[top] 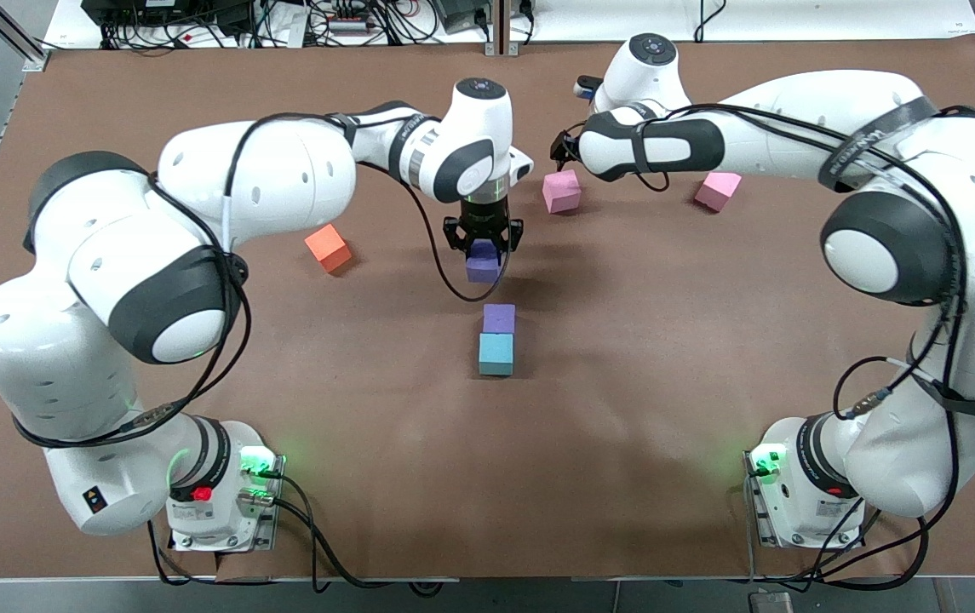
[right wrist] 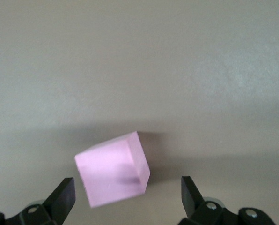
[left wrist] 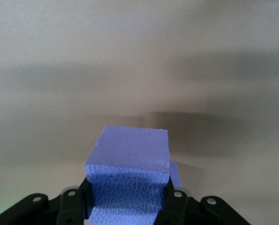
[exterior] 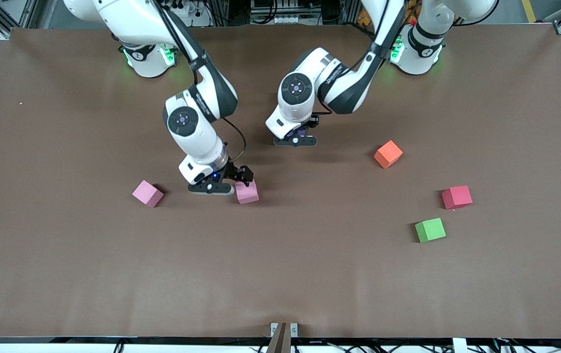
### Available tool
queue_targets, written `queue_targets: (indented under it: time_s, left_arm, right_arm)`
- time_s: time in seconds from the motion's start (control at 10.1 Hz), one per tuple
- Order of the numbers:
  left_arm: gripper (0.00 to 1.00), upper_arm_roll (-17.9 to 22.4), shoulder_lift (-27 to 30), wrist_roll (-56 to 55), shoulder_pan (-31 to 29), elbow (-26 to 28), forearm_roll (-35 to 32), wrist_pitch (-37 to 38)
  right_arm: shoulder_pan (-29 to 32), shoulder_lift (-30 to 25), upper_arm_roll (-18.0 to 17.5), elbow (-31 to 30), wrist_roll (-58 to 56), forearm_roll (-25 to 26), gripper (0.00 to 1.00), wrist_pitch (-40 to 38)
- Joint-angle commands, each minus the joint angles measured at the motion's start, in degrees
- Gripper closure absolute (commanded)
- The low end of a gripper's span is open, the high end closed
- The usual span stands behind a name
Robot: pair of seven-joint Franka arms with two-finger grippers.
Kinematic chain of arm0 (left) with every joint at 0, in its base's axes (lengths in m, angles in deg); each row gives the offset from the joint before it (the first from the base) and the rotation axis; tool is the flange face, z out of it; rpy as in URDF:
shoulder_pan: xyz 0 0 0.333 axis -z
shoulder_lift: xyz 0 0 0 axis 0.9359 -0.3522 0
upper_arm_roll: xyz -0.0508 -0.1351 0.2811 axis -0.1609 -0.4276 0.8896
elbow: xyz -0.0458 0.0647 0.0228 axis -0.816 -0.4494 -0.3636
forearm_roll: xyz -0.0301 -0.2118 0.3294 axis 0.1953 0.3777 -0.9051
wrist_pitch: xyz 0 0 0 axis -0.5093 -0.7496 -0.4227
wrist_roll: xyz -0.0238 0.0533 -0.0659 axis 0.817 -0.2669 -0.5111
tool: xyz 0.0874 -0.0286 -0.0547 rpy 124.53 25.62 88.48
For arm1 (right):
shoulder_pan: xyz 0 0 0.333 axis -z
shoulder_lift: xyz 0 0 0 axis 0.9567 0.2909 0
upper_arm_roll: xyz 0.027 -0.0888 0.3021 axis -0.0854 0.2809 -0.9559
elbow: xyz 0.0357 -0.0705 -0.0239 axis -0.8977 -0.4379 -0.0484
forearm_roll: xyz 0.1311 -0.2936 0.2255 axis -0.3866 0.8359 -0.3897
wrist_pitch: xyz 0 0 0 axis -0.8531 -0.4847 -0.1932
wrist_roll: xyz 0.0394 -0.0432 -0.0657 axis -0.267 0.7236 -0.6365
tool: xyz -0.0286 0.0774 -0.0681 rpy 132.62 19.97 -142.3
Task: Arrange blocks into number 1
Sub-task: 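Grasp the light pink cube with the right gripper while the left gripper holds purple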
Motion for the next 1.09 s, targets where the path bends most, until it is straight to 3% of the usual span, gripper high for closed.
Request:
queue_targets:
  time_s: [0.0,0.99]
  left_arm:
    - [1.0,1.2,-2.8,-0.1,2.3,-1.9,1.7,-2.1]
    - [1.0,1.0,-5.8,-0.8,5.0,-0.3,4.5,-5.3]
  right_arm:
    - [2.2,4.0,-1.4,4.7,-0.9,0.8,0.0,-0.1]
    - [0.8,8.3,-1.8,7.5,-0.7,0.6,0.0,1.8]
